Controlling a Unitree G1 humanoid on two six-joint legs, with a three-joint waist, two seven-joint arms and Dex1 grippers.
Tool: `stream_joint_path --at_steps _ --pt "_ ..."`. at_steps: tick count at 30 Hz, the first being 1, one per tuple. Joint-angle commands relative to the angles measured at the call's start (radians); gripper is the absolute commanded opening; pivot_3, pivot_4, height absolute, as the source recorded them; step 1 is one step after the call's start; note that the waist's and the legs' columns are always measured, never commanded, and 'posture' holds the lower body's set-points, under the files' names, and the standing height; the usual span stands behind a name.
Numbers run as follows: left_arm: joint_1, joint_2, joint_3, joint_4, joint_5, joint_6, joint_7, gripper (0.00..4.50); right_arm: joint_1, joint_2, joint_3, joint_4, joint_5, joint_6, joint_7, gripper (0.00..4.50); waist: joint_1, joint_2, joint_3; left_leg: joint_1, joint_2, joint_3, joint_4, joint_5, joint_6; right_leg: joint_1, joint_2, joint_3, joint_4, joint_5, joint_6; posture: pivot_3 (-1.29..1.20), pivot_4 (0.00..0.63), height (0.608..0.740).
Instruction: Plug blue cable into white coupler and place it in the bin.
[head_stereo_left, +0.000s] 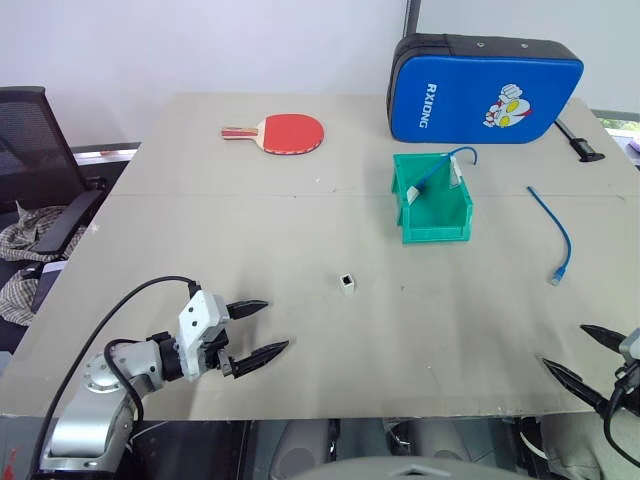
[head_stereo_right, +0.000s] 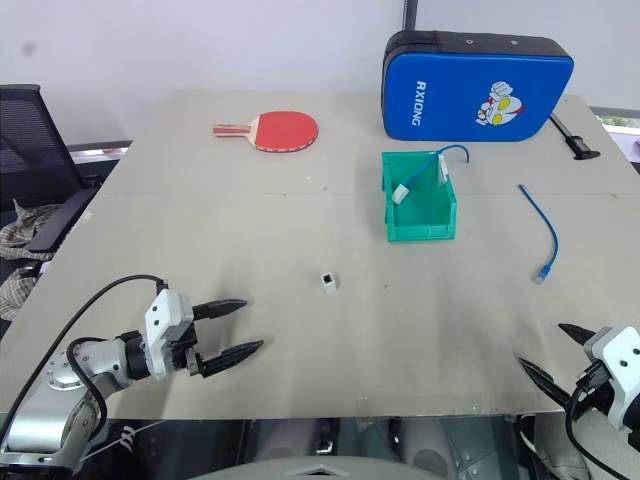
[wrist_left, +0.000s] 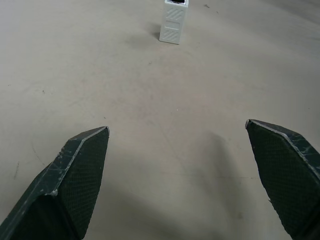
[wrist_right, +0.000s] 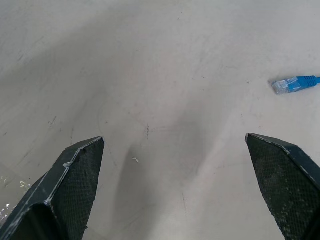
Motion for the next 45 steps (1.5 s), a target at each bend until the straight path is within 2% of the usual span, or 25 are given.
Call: stream_joint_path --at_steps 1,5,10,12,14,16,18,19,23,26,31,34,36,38,39,41,43,45 --pt "-0.015 -0.013 0.024 -0.070 -0.060 0.054 0.048 4.50 -0.044 -0.025 -0.041 -0.032 0.015 0.024 -0.032 4.46 0.000 0.000 0.000 0.000 0.000 0.000 0.000 0.000 0.000 0.000 0.000 0.000 0.000 0.000 0.000 0.00 0.150 0.731" --pt "-0.071 -0.071 0.049 -0.166 -0.216 0.243 0.181 4.50 -0.177 -0.104 -0.023 -0.084 0.062 0.194 -0.087 4.46 -0.003 0.001 0.002 0.000 0.000 0.002 0.001 0.000 0.000 0.000 -0.002 0.000 0.000 0.000 0.000 0.00 0.150 0.731" --pt "-0.085 -0.046 0.023 -0.246 -0.234 0.272 0.170 4.50 -0.312 -0.278 0.037 -0.030 0.017 0.255 -0.031 4.46 0.000 0.001 0.002 0.001 0.000 0.002 0.001 0.003 0.004 0.001 0.001 -0.005 0.000 0.000 0.000 0.00 0.150 0.731" --pt "-0.081 -0.016 -0.011 -0.283 -0.210 0.228 0.101 4.50 -0.421 -0.463 0.153 0.121 -0.091 0.134 0.105 4.46 -0.006 0.002 0.004 0.000 0.000 0.003 0.000 0.003 0.005 0.000 0.004 -0.005 0.000 0.000 0.000 0.00 0.150 0.731" --pt "-0.085 -0.003 -0.028 -0.298 -0.205 0.211 0.076 4.50 -0.497 -0.574 0.244 0.240 -0.153 0.026 0.208 4.46 -0.005 0.005 0.006 0.000 -0.001 0.006 0.000 0.002 0.006 -0.001 0.003 -0.003 -0.001 0.000 0.000 0.00 0.150 0.731" --pt "-0.094 0.006 -0.036 -0.300 -0.202 0.201 0.062 4.50 -0.617 -0.644 0.372 0.388 -0.259 -0.144 0.272 3.95 -0.001 0.004 0.006 0.001 -0.001 0.007 0.000 0.001 0.007 -0.001 0.003 -0.004 -0.001 0.000 0.000 0.00 0.150 0.731" --pt "-0.101 0.013 -0.040 -0.299 -0.201 0.197 0.050 4.50 -0.750 -0.671 0.490 0.527 -0.355 -0.294 0.329 3.25 0.001 0.003 0.007 -0.001 -0.001 0.006 0.000 0.001 0.007 -0.002 0.004 -0.005 -0.002 0.000 0.000 0.00 0.150 0.731" --pt "-0.103 0.016 -0.039 -0.296 -0.201 0.195 0.042 4.50 -0.840 -0.663 0.558 0.602 -0.416 -0.367 0.354 2.73 -0.001 0.003 0.007 -0.002 -0.001 0.006 0.000 0.001 0.007 -0.003 0.004 -0.005 -0.002 0.000 0.000 0.00 0.150 0.731" --pt "-0.108 0.019 -0.044 -0.297 -0.195 0.186 0.026 4.50 -1.158 -0.582 0.776 0.895 -0.618 -0.614 0.420 2.73 -0.008 0.003 0.009 -0.004 0.000 0.009 0.001 0.001 0.007 -0.006 0.005 -0.001 -0.001 0.000 0.000 0.00 0.150 0.731" --pt "-0.103 0.011 -0.047 -0.311 -0.198 0.187 0.035 4.50 -1.355 -0.497 0.894 1.110 -0.746 -0.750 0.414 2.73 -0.017 0.002 0.010 -0.004 0.000 0.013 0.000 0.001 0.007 -0.007 0.006 0.002 -0.001 0.000 0.000 0.00 0.150 0.731" --pt "-0.080 0.003 -0.050 -0.324 -0.194 0.176 0.044 4.50 -1.558 -0.394 1.031 1.359 -0.905 -0.903 0.369 2.73 -0.026 0.002 0.010 -0.004 0.000 0.016 0.000 0.001 0.007 -0.008 0.006 0.006 0.000 0.001 -0.001 0.00 0.150 0.731" --pt "-0.071 0.001 -0.053 -0.329 -0.192 0.169 0.048 4.50 -1.634 -0.353 1.117 1.475 -1.018 -0.979 0.315 1.82 -0.027 0.000 0.010 -0.003 0.000 0.017 0.000 0.001 0.008 -0.008 0.006 0.007 0.000 0.003 -0.003 0.00 0.150 0.731" --pt "-0.062 0.000 -0.052 -0.334 -0.188 0.160 0.049 4.50 -1.667 -0.335 1.157 1.530 -1.065 -1.014 0.294 0.87 -0.028 -0.005 0.010 0.000 0.000 0.018 0.001 0.001 0.008 -0.006 0.006 0.008 0.000 0.003 -0.004 0.00 0.150 0.731" --pt "-0.053 -0.001 -0.050 -0.339 -0.186 0.154 0.050 4.50 -1.684 -0.321 1.164 1.569 -1.071 -1.031 0.292 0.05 -0.029 -0.007 0.009 0.001 0.000 0.018 0.001 0.001 0.008 -0.004 0.005 0.008 0.000 0.003 -0.003 0.00 0.150 0.731" --pt "-0.048 -0.003 -0.047 -0.343 -0.189 0.153 0.055 4.50 -1.690 -0.313 1.161 1.584 -1.067 -1.034 0.287 0.05 -0.029 -0.007 0.009 0.003 0.000 0.019 0.001 0.001 0.008 -0.003 0.005 0.008 0.000 0.003 -0.003 0.00 0.150 0.731" --pt "-0.035 -0.006 -0.043 -0.347 -0.187 0.144 0.060 4.50 -1.689 -0.274 1.062 1.587 -0.920 -0.964 0.399 0.05 -0.029 -0.008 0.009 0.005 0.000 0.018 0.001 0.001 0.008 0.000 0.004 0.008 0.000 0.002 -0.003 0.00 0.150 0.731" --pt "-0.030 -0.007 -0.044 -0.350 -0.184 0.137 0.065 4.50 -1.662 -0.229 0.941 1.498 -0.722 -0.788 0.569 0.05 -0.034 -0.008 0.009 0.006 0.000 0.018 0.002 0.001 0.008 0.001 0.002 0.008 0.000 0.002 -0.002 0.00 0.150 0.731" --pt "-0.028 -0.008 -0.047 -0.354 -0.179 0.132 0.068 4.50 -1.615 -0.219 0.883 1.356 -0.617 -0.624 0.668 0.05 -0.034 -0.008 0.009 0.006 0.002 0.017 0.002 0.001 0.008 0.001 0.002 0.008 0.001 0.004 -0.004 0.00 0.150 0.731"
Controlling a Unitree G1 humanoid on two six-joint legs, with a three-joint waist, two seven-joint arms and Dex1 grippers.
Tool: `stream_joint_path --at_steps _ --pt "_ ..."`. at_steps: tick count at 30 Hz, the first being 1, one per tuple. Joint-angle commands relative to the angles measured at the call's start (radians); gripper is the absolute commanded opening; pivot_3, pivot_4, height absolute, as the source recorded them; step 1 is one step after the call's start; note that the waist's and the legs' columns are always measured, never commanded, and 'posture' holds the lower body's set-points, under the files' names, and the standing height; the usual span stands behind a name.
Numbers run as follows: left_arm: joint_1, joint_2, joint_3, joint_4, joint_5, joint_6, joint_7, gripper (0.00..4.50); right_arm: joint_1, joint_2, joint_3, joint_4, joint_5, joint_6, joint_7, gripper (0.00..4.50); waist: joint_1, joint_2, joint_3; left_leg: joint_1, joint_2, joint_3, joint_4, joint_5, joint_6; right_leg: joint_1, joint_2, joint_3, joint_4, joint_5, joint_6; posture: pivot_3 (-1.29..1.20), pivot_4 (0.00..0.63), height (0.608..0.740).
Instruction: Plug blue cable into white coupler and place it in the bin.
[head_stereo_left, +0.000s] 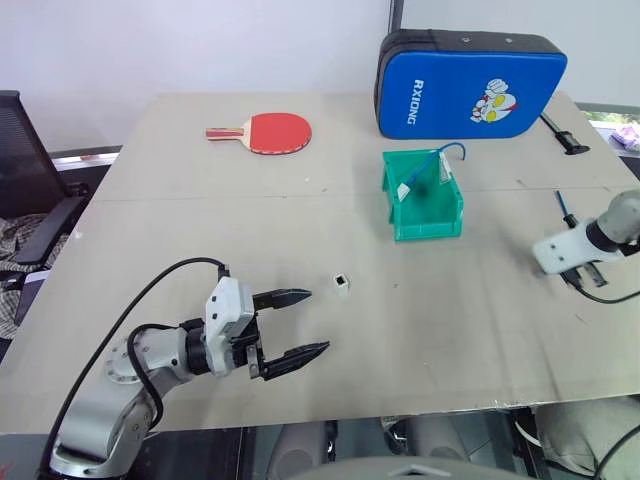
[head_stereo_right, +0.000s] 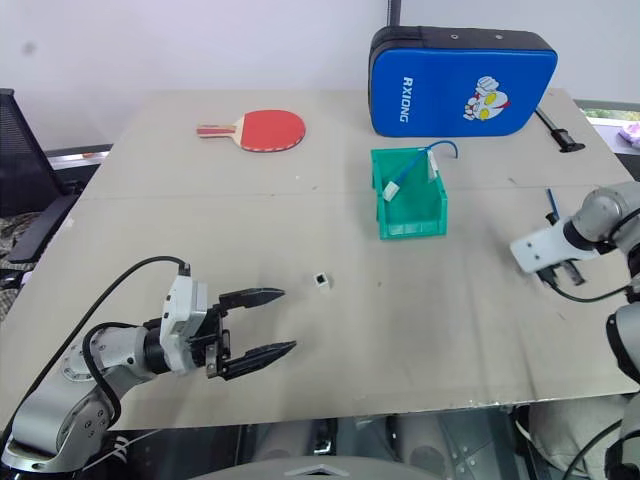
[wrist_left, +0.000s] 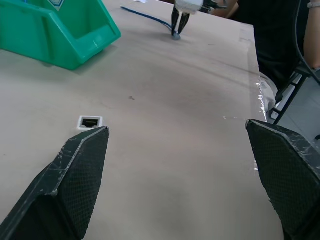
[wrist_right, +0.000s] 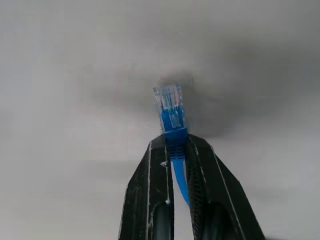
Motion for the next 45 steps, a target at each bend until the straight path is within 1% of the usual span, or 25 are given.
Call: stream_joint_path --at_steps 1,3,4,5,6,8,10,12,14,16,17,18,21,23,24,26,29,31,33,35,37,40,42,45 --pt "-0.002 -0.005 0.006 -0.043 0.011 -0.036 0.011 4.50 0.080 0.002 -0.109 -0.313 0.240 0.354 0.187 0.05 0.004 0.002 0.001 0.000 0.000 -0.001 0.000 0.000 0.000 0.000 0.000 0.000 0.001 0.000 -0.001 0.00 0.150 0.731" --pt "-0.033 -0.013 -0.013 -0.030 0.038 -0.055 0.025 4.50 0.187 -0.034 -0.109 -0.658 0.329 0.661 0.214 0.05 0.011 0.006 0.002 -0.002 0.002 -0.005 -0.001 0.000 0.000 -0.001 0.000 -0.002 0.001 0.001 -0.002 0.00 0.150 0.731" --pt "-0.057 -0.017 -0.025 -0.020 0.049 -0.057 0.031 4.50 0.236 -0.039 -0.103 -0.821 0.342 0.789 0.216 0.05 0.017 0.008 0.003 -0.002 0.002 -0.006 -0.001 0.000 0.000 -0.002 0.000 -0.002 0.002 0.001 -0.002 0.00 0.150 0.731" --pt "-0.083 -0.023 -0.040 -0.010 0.057 -0.054 0.038 4.50 0.271 -0.025 -0.091 -0.951 0.343 0.899 0.203 0.05 0.020 0.009 0.003 -0.004 0.002 -0.008 -0.002 0.000 0.000 -0.004 0.000 -0.004 0.002 0.001 -0.002 0.00 0.150 0.731" --pt "-0.108 -0.027 -0.057 0.001 0.068 -0.052 0.040 4.50 0.292 0.003 -0.075 -1.029 0.332 0.970 0.171 0.05 0.028 0.009 0.002 -0.005 0.002 -0.008 -0.002 0.000 0.000 -0.004 0.000 -0.005 0.002 0.001 -0.002 0.00 0.150 0.731" --pt "-0.164 -0.031 -0.095 0.033 0.092 -0.044 0.039 4.50 0.309 0.087 -0.007 -1.084 0.255 1.042 0.065 0.05 0.029 0.009 0.002 -0.007 0.002 -0.010 -0.002 0.000 0.000 -0.006 0.001 -0.008 0.002 0.000 -0.002 0.00 0.150 0.731" --pt "-0.204 -0.029 -0.116 0.056 0.105 -0.036 0.033 4.50 0.312 0.130 0.034 -1.097 0.208 1.078 0.016 0.05 0.029 0.009 0.002 -0.007 0.002 -0.009 -0.001 0.000 0.000 -0.006 0.005 -0.010 0.001 0.000 -0.002 0.00 0.150 0.731" --pt "-0.254 -0.026 -0.134 0.086 0.124 -0.022 0.042 4.50 0.312 0.175 0.061 -1.116 0.208 1.146 0.002 0.05 0.032 0.008 0.002 -0.007 0.001 -0.008 0.000 0.000 0.000 -0.006 0.006 -0.009 0.001 0.000 -0.001 0.00 0.150 0.731" --pt "-0.292 -0.026 -0.152 0.114 0.145 -0.026 0.037 4.50 0.316 0.194 0.079 -1.138 0.205 1.182 -0.001 0.05 0.031 0.003 -0.001 -0.006 0.001 -0.008 0.001 0.000 0.000 -0.004 0.006 -0.009 0.001 -0.001 0.001 0.00 0.150 0.731" --pt "-0.338 -0.030 -0.188 0.142 0.182 -0.017 0.044 4.50 0.322 0.204 0.083 -1.136 0.203 1.162 -0.017 0.05 0.027 0.002 -0.001 -0.005 0.001 -0.007 0.001 0.000 0.000 -0.003 0.005 -0.008 0.001 -0.002 0.002 0.00 0.150 0.731" --pt "-0.357 -0.035 -0.204 0.152 0.193 -0.015 0.042 4.50 0.328 0.206 0.078 -1.136 0.209 1.159 -0.024 0.74 0.027 0.002 -0.001 -0.005 0.001 -0.007 0.001 0.000 0.000 -0.002 0.005 -0.008 0.001 -0.002 0.002 0.00 0.150 0.731" --pt "-0.377 -0.037 -0.225 0.158 0.208 -0.007 0.042 4.50 0.343 0.201 0.058 -1.149 0.225 1.160 -0.030 1.10 0.026 0.001 -0.002 -0.004 0.000 -0.007 0.001 0.000 0.000 -0.002 0.005 -0.008 0.001 -0.002 0.002 0.00 0.150 0.731" --pt "-0.437 -0.039 -0.286 0.162 0.236 0.066 0.055 4.50 0.405 0.194 -0.075 -1.238 0.342 1.179 -0.042 2.58 0.031 0.001 -0.001 -0.005 0.000 -0.008 0.000 0.000 0.000 -0.002 0.006 -0.009 0.001 -0.001 0.001 0.00 0.150 0.731" --pt "-0.490 -0.045 -0.331 0.173 0.255 0.111 0.054 4.50 0.490 0.165 -0.192 -1.321 0.415 1.113 -0.067 3.52 0.038 0.002 -0.001 -0.007 0.000 -0.009 0.000 0.000 0.000 -0.003 0.006 -0.010 0.001 0.000 -0.001 0.00 0.150 0.731" --pt "-0.519 -0.055 -0.348 0.181 0.256 0.143 0.060 4.50 0.542 0.149 -0.252 -1.370 0.462 1.095 -0.071 3.90 0.037 0.002 0.000 -0.010 0.000 -0.012 0.000 0.000 0.000 -0.005 0.006 -0.012 0.000 0.002 0.003 0.00 0.150 0.731" --pt "-0.566 -0.074 -0.368 0.202 0.261 0.188 0.076 4.50 0.612 0.136 -0.339 -1.443 0.538 1.126 -0.087 3.90 0.041 0.003 0.000 -0.016 -0.002 -0.015 0.001 0.000 0.000 -0.008 0.004 -0.014 0.000 0.002 0.003 0.00 0.150 0.731" --pt "-0.648 -0.103 -0.434 0.250 0.294 0.217 0.055 4.50 0.815 0.129 -0.557 -1.587 0.612 1.130 -0.167 3.90 0.039 0.002 0.000 -0.018 -0.002 -0.016 0.003 0.000 0.000 -0.009 0.004 -0.015 -0.001 0.002 0.004 0.00 0.150 0.731" --pt "-0.712 -0.144 -0.471 0.298 0.303 0.256 0.057 4.50 0.960 0.155 -0.698 -1.695 0.634 1.137 -0.237 3.90 0.049 0.002 0.000 -0.019 -0.003 -0.018 0.003 0.000 0.000 -0.008 0.004 -0.017 -0.001 0.001 0.005 0.00 0.150 0.731" --pt "-0.770 -0.175 -0.511 0.349 0.331 0.268 0.055 4.50 1.080 0.197 -0.788 -1.795 0.650 1.137 -0.303 3.90 0.049 0.003 0.000 -0.019 -0.004 -0.019 0.003 0.000 0.000 -0.008 0.004 -0.017 0.000 0.000 0.007 0.00 0.150 0.731" --pt "-0.827 -0.214 -0.550 0.406 0.358 0.277 0.050 4.50 1.206 0.248 -0.851 -1.892 0.658 1.135 -0.360 3.90 0.047 0.003 -0.001 -0.018 -0.004 -0.019 0.003 0.000 0.000 -0.007 0.004 -0.017 0.000 -0.001 0.009 0.00 0.150 0.731" --pt "-0.876 -0.255 -0.583 0.461 0.382 0.273 0.046 4.50 1.322 0.301 -0.889 -1.968 0.659 1.124 -0.411 3.90 0.047 0.003 -0.001 -0.018 -0.004 -0.020 0.004 0.000 0.000 -0.007 0.005 -0.018 0.001 -0.001 0.009 0.00 0.150 0.731" --pt "-0.932 -0.304 -0.622 0.515 0.409 0.276 0.035 4.50 1.455 0.364 -0.909 -2.037 0.647 1.095 -0.478 3.90 0.037 0.004 -0.001 -0.017 -0.004 -0.022 0.004 0.000 0.000 -0.006 0.005 -0.018 0.001 -0.002 0.009 0.00 0.150 0.731" --pt "-0.963 -0.323 -0.652 0.551 0.439 0.259 0.021 4.50 1.522 0.394 -0.907 -2.062 0.638 1.078 -0.517 3.90 0.033 0.004 -0.002 -0.017 -0.004 -0.021 0.006 0.000 0.000 -0.006 0.005 -0.017 0.002 -0.003 0.007 0.00 0.150 0.731" --pt "-0.999 -0.358 -0.680 0.601 0.472 0.237 0.013 4.50 1.583 0.422 -0.884 -2.094 0.622 1.063 -0.575 3.90 0.032 0.005 -0.002 -0.017 -0.004 -0.021 0.006 0.000 0.000 -0.006 0.005 -0.016 0.002 -0.004 0.005 0.00 0.150 0.731"
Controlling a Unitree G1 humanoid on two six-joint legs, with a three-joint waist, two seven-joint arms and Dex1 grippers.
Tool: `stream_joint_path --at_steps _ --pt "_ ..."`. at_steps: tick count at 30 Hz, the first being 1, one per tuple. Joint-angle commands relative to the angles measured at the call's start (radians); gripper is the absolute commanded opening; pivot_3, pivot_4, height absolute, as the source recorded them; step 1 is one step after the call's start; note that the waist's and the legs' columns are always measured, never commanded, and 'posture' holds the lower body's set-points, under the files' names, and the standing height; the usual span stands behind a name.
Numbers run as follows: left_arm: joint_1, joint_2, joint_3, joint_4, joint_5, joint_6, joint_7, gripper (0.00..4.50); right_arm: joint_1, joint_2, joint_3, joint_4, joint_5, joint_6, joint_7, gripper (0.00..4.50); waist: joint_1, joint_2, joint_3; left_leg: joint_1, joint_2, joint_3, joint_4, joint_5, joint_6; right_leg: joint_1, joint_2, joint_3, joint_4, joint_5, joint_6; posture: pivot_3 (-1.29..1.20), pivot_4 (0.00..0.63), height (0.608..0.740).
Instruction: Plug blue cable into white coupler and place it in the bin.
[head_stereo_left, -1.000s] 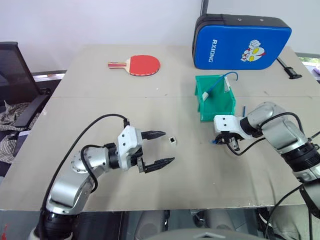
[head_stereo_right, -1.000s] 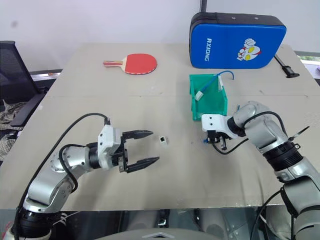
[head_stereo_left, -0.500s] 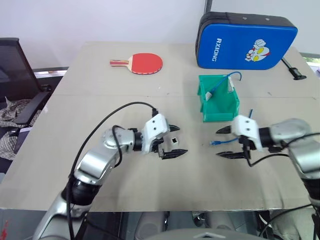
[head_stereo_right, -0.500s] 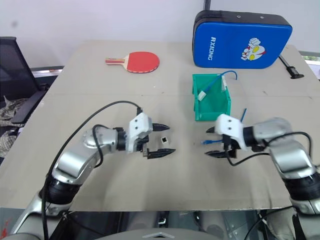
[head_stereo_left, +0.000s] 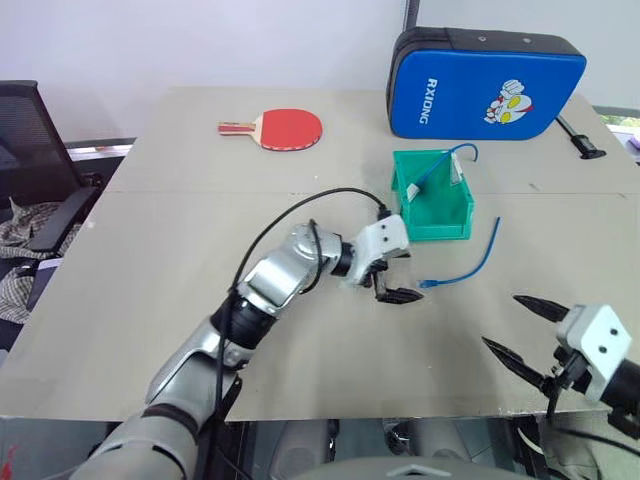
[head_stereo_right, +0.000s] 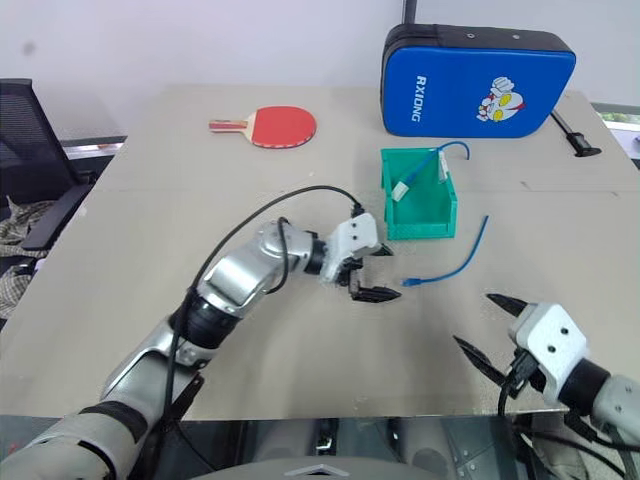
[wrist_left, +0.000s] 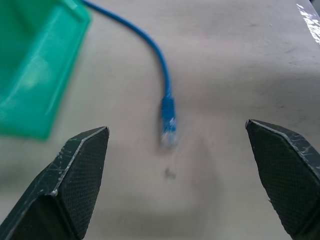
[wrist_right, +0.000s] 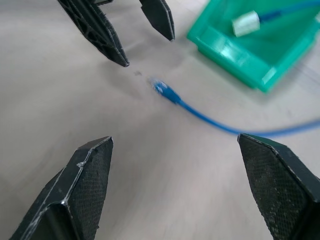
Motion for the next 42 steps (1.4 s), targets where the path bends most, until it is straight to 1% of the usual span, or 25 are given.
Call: stream_joint_path --at_steps 1,3,6,7,8,9,10,11,13,14,15,18,20,22,24,26,28,31,34,37,42 --pt "-0.051 -0.040 -0.024 0.042 0.042 -0.029 -0.011 4.50 0.043 0.023 0.005 -0.068 -0.015 -0.030 -0.077 3.90 0.002 0.001 0.000 0.000 0.000 0.000 0.000 0.000 0.000 0.000 0.000 0.000 0.000 0.000 0.000 0.00 0.150 0.731" --pt "-0.070 -0.059 -0.045 0.075 0.075 -0.050 -0.011 4.50 0.061 0.034 0.016 -0.088 -0.025 -0.026 -0.113 3.90 0.003 0.001 0.000 -0.001 0.000 -0.001 0.000 0.000 0.000 0.000 0.000 0.000 0.000 0.000 0.000 0.00 0.150 0.731" --pt "-0.094 -0.091 -0.078 0.150 0.121 -0.092 -0.023 3.75 0.092 0.045 0.034 -0.124 -0.031 -0.013 -0.159 4.01 0.005 0.001 -0.001 -0.002 -0.001 -0.001 0.001 0.000 0.000 0.000 0.000 0.000 0.000 0.000 0.000 0.00 0.150 0.731" --pt "-0.098 -0.100 -0.090 0.177 0.130 -0.105 -0.035 3.27 0.103 0.045 0.038 -0.129 -0.031 -0.014 -0.170 4.01 0.005 0.001 -0.001 -0.002 -0.001 -0.001 0.001 0.000 0.000 0.000 0.000 0.000 -0.001 0.000 0.000 0.00 0.150 0.731" --pt "-0.100 -0.105 -0.100 0.199 0.143 -0.121 -0.047 2.61 0.113 0.044 0.042 -0.130 -0.030 -0.019 -0.181 4.01 0.005 0.001 -0.001 -0.002 -0.001 -0.001 0.001 0.000 0.000 0.000 0.000 0.000 -0.001 0.000 0.000 0.00 0.150 0.731" --pt "-0.101 -0.106 -0.110 0.217 0.155 -0.134 -0.056 2.22 0.120 0.043 0.047 -0.130 -0.030 -0.023 -0.189 4.01 0.004 0.001 -0.001 -0.002 -0.001 -0.001 0.001 0.000 0.000 0.000 0.000 0.000 -0.001 0.000 0.000 0.00 0.150 0.731" --pt "-0.102 -0.105 -0.119 0.230 0.166 -0.141 -0.070 2.04 0.128 0.042 0.050 -0.130 -0.030 -0.030 -0.197 4.01 0.003 0.001 -0.001 -0.002 -0.001 -0.001 0.001 0.000 0.000 0.000 0.000 0.000 -0.001 0.000 0.000 0.00 0.150 0.731" --pt "-0.103 -0.104 -0.124 0.238 0.174 -0.146 -0.080 1.42 0.135 0.039 0.053 -0.130 -0.029 -0.036 -0.205 4.01 0.004 0.001 -0.001 -0.002 -0.001 -0.001 0.001 0.000 0.000 0.000 0.000 0.000 -0.001 0.000 0.000 0.00 0.150 0.731" --pt "-0.104 -0.103 -0.126 0.248 0.188 -0.152 -0.096 0.57 0.146 0.037 0.060 -0.130 -0.024 -0.045 -0.220 4.01 0.003 0.001 -0.001 -0.002 -0.001 -0.001 0.001 0.000 0.000 0.000 0.000 -0.001 -0.001 0.000 0.000 0.00 0.150 0.731" --pt "-0.104 -0.104 -0.124 0.250 0.193 -0.155 -0.101 0.21 0.149 0.035 0.062 -0.130 -0.022 -0.048 -0.226 4.01 0.004 0.001 -0.001 -0.002 -0.001 -0.001 0.001 0.000 0.000 0.000 0.000 -0.001 -0.001 0.000 0.000 0.00 0.150 0.731" --pt "-0.103 -0.102 -0.124 0.251 0.199 -0.159 -0.110 0.03 0.152 0.034 0.065 -0.130 -0.019 -0.051 -0.232 4.01 0.004 0.001 -0.001 -0.002 -0.001 -0.002 0.001 0.000 0.000 0.000 0.000 -0.001 -0.001 0.000 0.000 0.00 0.150 0.731" --pt "-0.095 -0.104 -0.092 0.258 0.201 -0.204 -0.107 0.03 0.140 0.046 0.102 -0.130 0.011 -0.012 -0.268 4.01 0.003 0.002 -0.002 -0.002 -0.001 -0.002 0.001 0.000 0.000 0.000 0.000 -0.001 -0.001 0.000 0.000 0.00 0.150 0.731" --pt "-0.081 -0.113 -0.031 0.232 0.146 -0.234 -0.122 0.03 0.104 0.084 0.133 -0.130 0.097 0.069 -0.334 4.01 0.002 0.002 -0.002 -0.002 0.000 -0.002 0.001 0.000 0.000 0.000 0.000 -0.001 -0.001 0.000 0.000 0.00 0.150 0.731" --pt "-0.065 -0.123 0.059 0.165 0.034 -0.194 -0.167 0.03 0.053 0.148 0.154 -0.130 0.229 0.172 -0.429 4.01 0.002 0.002 -0.001 -0.002 0.001 -0.002 0.001 0.000 0.000 -0.001 0.000 -0.001 0.000 0.000 0.000 0.00 0.150 0.731" --pt "-0.057 -0.112 0.147 0.077 -0.113 -0.029 -0.227 0.03 0.002 0.194 0.180 -0.130 0.343 0.222 -0.500 4.01 0.003 0.002 -0.001 -0.003 0.001 -0.003 0.001 0.000 0.000 -0.001 0.000 -0.001 0.000 0.000 0.000 0.00 0.150 0.731" --pt "-0.057 -0.078 0.220 0.009 -0.260 0.159 -0.280 0.03 -0.043 0.228 0.201 -0.130 0.447 0.242 -0.557 4.01 0.000 0.002 -0.001 -0.004 0.001 -0.003 0.001 0.000 0.000 -0.001 0.000 -0.001 0.000 0.000 0.000 0.00 0.150 0.731" --pt "-0.057 -0.035 0.265 -0.040 -0.370 0.320 -0.311 0.03 -0.074 0.242 0.206 -0.130 0.563 0.257 -0.598 4.01 -0.001 0.003 -0.002 -0.003 0.002 -0.003 0.001 0.000 0.000 -0.001 0.000 0.000 0.000 0.000 0.000 0.00 0.150 0.731" --pt "-0.042 0.032 0.313 -0.091 -0.496 0.479 -0.347 0.03 -0.123 0.251 0.207 -0.124 0.756 0.245 -0.664 4.01 -0.001 0.003 -0.002 -0.003 0.001 -0.003 0.001 0.000 0.000 0.000 0.000 -0.001 0.000 0.000 0.000 0.00 0.150 0.731" --pt "-0.037 0.067 0.355 -0.119 -0.588 0.575 -0.347 0.03 -0.166 0.213 0.197 -0.104 0.921 0.223 -0.716 4.01 0.001 0.003 -0.002 -0.002 0.001 -0.003 0.001 0.000 0.000 0.000 0.000 -0.001 0.000 0.000 0.000 0.00 0.150 0.731" --pt "-0.024 0.098 0.353 -0.146 -0.608 0.572 -0.348 0.03 -0.201 0.153 0.192 -0.087 1.080 0.186 -0.753 4.01 0.002 0.003 -0.002 -0.003 0.000 -0.003 0.002 0.000 0.000 0.001 0.000 -0.001 0.000 0.000 0.000 0.00 0.150 0.731" --pt "-0.019 0.107 0.344 -0.160 -0.625 0.552 -0.341 0.03 -0.246 0.047 0.225 -0.059 1.197 0.158 -0.795 4.01 0.001 0.003 -0.002 -0.002 -0.001 -0.003 0.002 0.000 0.000 0.002 0.000 0.001 -0.001 0.000 0.000 0.00 0.150 0.731"
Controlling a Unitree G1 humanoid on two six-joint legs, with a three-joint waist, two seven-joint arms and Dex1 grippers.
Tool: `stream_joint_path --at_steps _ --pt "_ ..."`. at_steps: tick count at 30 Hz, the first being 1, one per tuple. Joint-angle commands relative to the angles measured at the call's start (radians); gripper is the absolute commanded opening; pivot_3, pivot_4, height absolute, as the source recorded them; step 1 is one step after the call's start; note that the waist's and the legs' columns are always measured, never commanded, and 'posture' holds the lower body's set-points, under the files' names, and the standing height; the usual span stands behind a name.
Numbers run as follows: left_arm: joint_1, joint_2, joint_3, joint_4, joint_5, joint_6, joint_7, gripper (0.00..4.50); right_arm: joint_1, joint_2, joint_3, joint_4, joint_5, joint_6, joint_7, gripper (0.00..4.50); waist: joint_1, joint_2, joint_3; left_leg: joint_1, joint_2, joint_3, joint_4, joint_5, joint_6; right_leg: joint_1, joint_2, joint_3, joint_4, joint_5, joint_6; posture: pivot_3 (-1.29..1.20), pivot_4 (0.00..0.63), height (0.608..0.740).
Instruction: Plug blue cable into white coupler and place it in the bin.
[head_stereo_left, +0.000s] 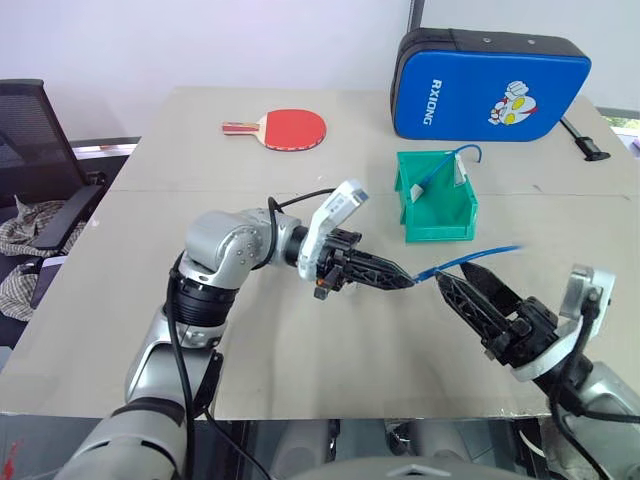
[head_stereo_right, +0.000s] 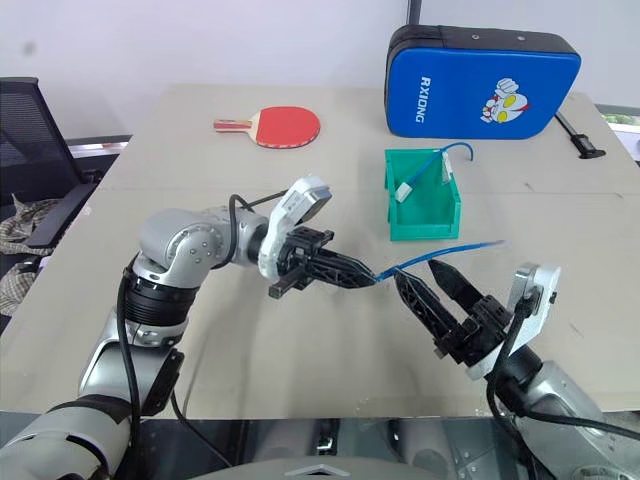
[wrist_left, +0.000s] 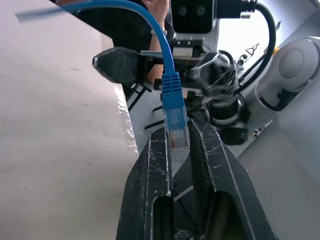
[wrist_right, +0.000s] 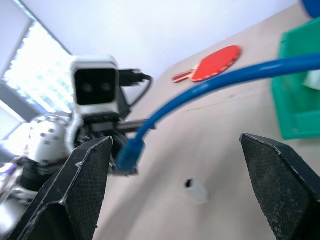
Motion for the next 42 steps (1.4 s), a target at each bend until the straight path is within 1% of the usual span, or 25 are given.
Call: stream_joint_path --at_steps 1,5,6,8,9,10,11,12,14,17,19,20,22,23,24,26,28,30,33,36,38,42 --pt "0.005 0.009 0.002 -0.049 -0.030 -0.025 -0.008 0.03 -0.033 -0.042 0.029 -0.002 0.085 -0.035 -0.028 4.01 0.000 0.000 0.000 0.000 0.000 0.000 0.000 0.000 0.000 0.000 0.000 0.000 0.000 0.000 0.000 0.00 0.150 0.731" --pt "0.009 0.011 -0.007 -0.052 -0.030 -0.046 -0.011 0.03 -0.074 -0.069 0.087 0.016 0.107 -0.048 -0.056 4.01 -0.001 0.000 0.000 0.000 0.001 -0.001 0.000 0.000 0.000 0.000 0.001 0.002 0.000 0.000 0.000 0.00 0.150 0.731" --pt "0.010 0.013 -0.010 -0.052 -0.028 -0.053 -0.013 0.00 -0.080 -0.072 0.098 0.020 0.108 -0.052 -0.060 3.50 -0.001 0.000 0.000 0.000 0.001 -0.001 0.000 0.000 0.000 0.000 0.001 0.002 0.000 0.000 0.000 0.00 0.150 0.731" --pt "0.013 0.014 -0.013 -0.056 -0.026 -0.063 -0.014 0.00 -0.084 -0.080 0.112 0.026 0.113 -0.061 -0.063 2.75 -0.001 0.000 0.000 0.000 0.001 -0.001 0.000 0.000 0.000 0.000 0.001 0.002 0.000 0.000 0.000 0.00 0.150 0.731" --pt "0.015 0.014 -0.015 -0.059 -0.027 -0.066 -0.014 0.00 -0.085 -0.083 0.119 0.028 0.114 -0.064 -0.064 2.20 -0.001 0.000 0.000 0.000 0.001 -0.001 0.000 0.000 0.000 0.000 0.001 0.002 0.000 0.000 0.000 0.00 0.150 0.731" --pt "0.017 0.015 -0.016 -0.062 -0.028 -0.069 -0.014 0.00 -0.086 -0.087 0.126 0.029 0.114 -0.067 -0.065 1.82 -0.001 0.000 0.000 0.000 0.000 -0.001 0.000 0.000 0.000 0.000 0.001 0.002 0.000 0.000 0.000 0.00 0.150 0.731" --pt "0.019 0.014 -0.013 -0.065 -0.029 -0.074 -0.011 0.00 -0.088 -0.090 0.134 0.031 0.115 -0.071 -0.065 1.33 -0.001 0.000 0.000 0.000 0.000 0.000 0.000 0.000 0.000 0.000 0.001 0.003 0.000 0.000 0.000 0.00 0.150 0.731" --pt "0.021 0.013 -0.012 -0.066 -0.031 -0.077 -0.009 0.00 -0.090 -0.094 0.139 0.032 0.117 -0.075 -0.066 0.68 -0.001 0.000 0.000 0.000 0.000 0.000 0.000 0.000 0.000 0.000 0.001 0.003 0.000 0.000 0.000 0.00 0.150 0.731" --pt "0.027 0.009 -0.005 -0.068 -0.029 -0.095 -0.001 0.00 -0.092 -0.105 0.148 0.034 0.120 -0.078 -0.064 0.04 -0.001 0.000 0.000 0.000 0.000 0.000 0.000 0.000 0.000 0.000 0.001 0.003 0.000 0.000 0.000 0.00 0.150 0.731" --pt "0.037 0.005 -0.003 -0.070 -0.017 -0.120 0.019 0.00 -0.091 -0.120 0.151 0.036 0.126 -0.087 -0.062 0.04 -0.001 0.000 0.000 0.000 0.000 0.000 0.000 0.000 0.000 0.000 0.001 0.003 0.000 0.000 0.000 0.00 0.150 0.731" --pt "0.042 -0.013 0.022 -0.056 -0.025 -0.129 0.051 0.00 -0.089 -0.128 0.151 0.038 0.128 -0.096 -0.058 0.04 0.000 0.000 0.000 0.000 0.000 0.000 0.000 0.000 0.000 0.000 0.001 0.003 0.000 0.000 0.000 0.00 0.150 0.731" --pt "0.041 -0.017 0.037 -0.049 -0.038 -0.119 0.063 0.98 -0.089 -0.132 0.149 0.039 0.128 -0.102 -0.056 0.00 0.000 0.000 0.000 0.000 0.000 0.000 0.000 0.000 0.000 0.000 0.001 0.003 0.000 0.000 0.000 0.00 0.150 0.731" --pt "0.051 -0.013 0.049 -0.046 -0.010 -0.149 0.099 1.89 -0.091 -0.137 0.137 0.044 0.131 -0.117 -0.051 0.00 0.000 0.000 0.000 0.000 0.000 0.000 0.000 0.000 0.000 0.000 0.001 0.003 0.000 0.000 0.000 0.00 0.150 0.731" --pt "0.067 -0.011 0.051 -0.046 0.034 -0.200 0.134 2.57 -0.093 -0.137 0.127 0.050 0.129 -0.126 -0.049 0.00 0.000 0.000 0.000 0.000 0.000 0.000 0.000 0.000 0.000 0.000 0.001 0.003 0.000 0.000 0.000 0.00 0.150 0.731" --pt "0.086 -0.010 0.060 -0.042 0.087 -0.263 0.182 2.57 -0.095 -0.137 0.112 0.059 0.127 -0.135 -0.047 0.00 -0.001 0.000 0.000 0.000 0.000 0.000 0.000 0.000 0.000 0.000 0.001 0.003 0.000 0.000 0.000 0.00 0.150 0.731" --pt "0.164 -0.001 0.081 -0.056 0.202 -0.461 0.246 3.34 -0.087 -0.145 0.082 0.083 0.107 -0.146 -0.031 0.00 -0.004 0.001 -0.001 0.001 0.000 0.000 0.000 0.000 0.000 0.000 0.001 0.004 0.000 0.000 0.000 0.00 0.150 0.731" --pt "0.233 0.027 0.090 -0.063 0.282 -0.571 0.294 3.34 -0.078 -0.150 0.060 0.108 0.088 -0.154 -0.009 0.00 -0.002 0.001 -0.001 0.002 0.001 0.002 -0.001 0.000 0.000 0.000 0.001 0.007 0.000 0.000 0.000 0.00 0.150 0.731" --pt "0.296 0.051 0.095 -0.069 0.333 -0.640 0.322 3.34 -0.073 -0.153 0.048 0.129 0.077 -0.156 0.012 0.00 0.001 0.001 -0.001 0.002 0.001 0.002 -0.001 0.000 0.000 0.000 0.001 0.006 0.000 0.000 0.000 0.00 0.150 0.731" --pt "0.394 0.076 0.105 -0.080 0.361 -0.710 0.331 3.34 -0.081 -0.151 0.045 0.157 0.056 -0.159 0.031 0.00 0.004 0.001 -0.001 0.001 0.001 0.002 -0.001 0.000 0.000 0.000 0.001 0.006 0.000 0.000 0.000 0.00 0.150 0.731" --pt "0.476 0.090 0.080 -0.077 0.415 -0.789 0.339 3.34 -0.113 -0.146 0.058 0.182 0.044 -0.156 0.035 0.00 0.002 0.001 -0.001 0.001 0.001 0.003 -0.001 0.000 0.000 0.000 -0.001 0.006 -0.001 0.000 0.000 0.00 0.150 0.731" --pt "0.496 0.087 0.069 -0.070 0.437 -0.819 0.343 3.34 -0.124 -0.144 0.065 0.187 0.039 -0.152 0.038 0.00 0.002 0.001 -0.001 0.001 0.001 0.003 -0.001 0.000 0.000 0.000 -0.001 0.006 -0.001 0.000 0.000 0.00 0.150 0.731" --pt "0.504 0.074 0.019 0.007 0.536 -0.922 0.369 3.34 -0.131 -0.149 0.066 0.188 0.027 -0.143 0.037 0.00 0.006 0.001 -0.001 0.001 0.001 0.002 -0.001 0.000 0.000 0.000 -0.001 0.004 -0.001 0.000 0.000 0.00 0.150 0.731"
